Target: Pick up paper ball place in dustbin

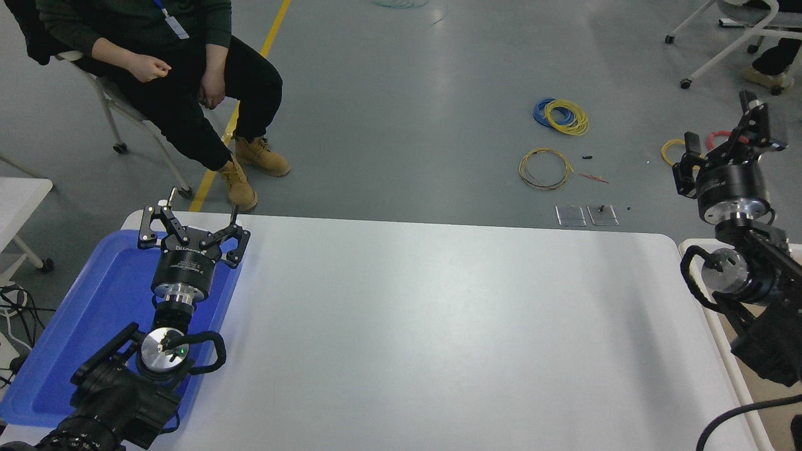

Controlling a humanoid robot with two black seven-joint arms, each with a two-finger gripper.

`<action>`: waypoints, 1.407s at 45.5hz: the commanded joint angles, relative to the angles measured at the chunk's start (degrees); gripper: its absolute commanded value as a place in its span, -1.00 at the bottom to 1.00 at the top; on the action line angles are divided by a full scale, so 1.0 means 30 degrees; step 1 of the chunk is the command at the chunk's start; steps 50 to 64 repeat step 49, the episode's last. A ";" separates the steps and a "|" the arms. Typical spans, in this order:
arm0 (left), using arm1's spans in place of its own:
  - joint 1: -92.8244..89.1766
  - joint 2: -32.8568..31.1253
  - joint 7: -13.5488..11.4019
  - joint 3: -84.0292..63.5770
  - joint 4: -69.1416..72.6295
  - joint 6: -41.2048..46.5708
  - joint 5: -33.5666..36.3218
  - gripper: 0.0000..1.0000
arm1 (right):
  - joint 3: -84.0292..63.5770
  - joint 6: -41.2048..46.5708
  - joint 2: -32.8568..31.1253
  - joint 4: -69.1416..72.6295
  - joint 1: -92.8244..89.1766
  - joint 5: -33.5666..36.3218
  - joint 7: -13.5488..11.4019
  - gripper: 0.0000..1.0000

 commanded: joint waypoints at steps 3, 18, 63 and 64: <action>-0.0014 0.0000 0.0000 0.0000 0.0000 0.0011 0.0001 1.00 | 0.0269 0.0239 0.1480 0.0216 -0.2124 -0.0025 0.0361 1.00; -0.0014 -0.0029 0.0000 0.0000 0.0000 -0.0018 0.0001 1.00 | 0.0092 0.0855 0.1833 0.0186 -0.3445 -0.0025 0.0331 1.00; -0.0014 0.0000 0.0030 0.0000 0.0000 0.0011 0.0001 1.00 | -0.0025 0.1236 0.2038 0.0245 -0.3065 -0.0259 0.0331 1.00; -0.0014 0.0000 0.0030 0.0000 0.0000 0.0011 0.0001 1.00 | -0.0025 0.1236 0.2038 0.0245 -0.3065 -0.0259 0.0331 1.00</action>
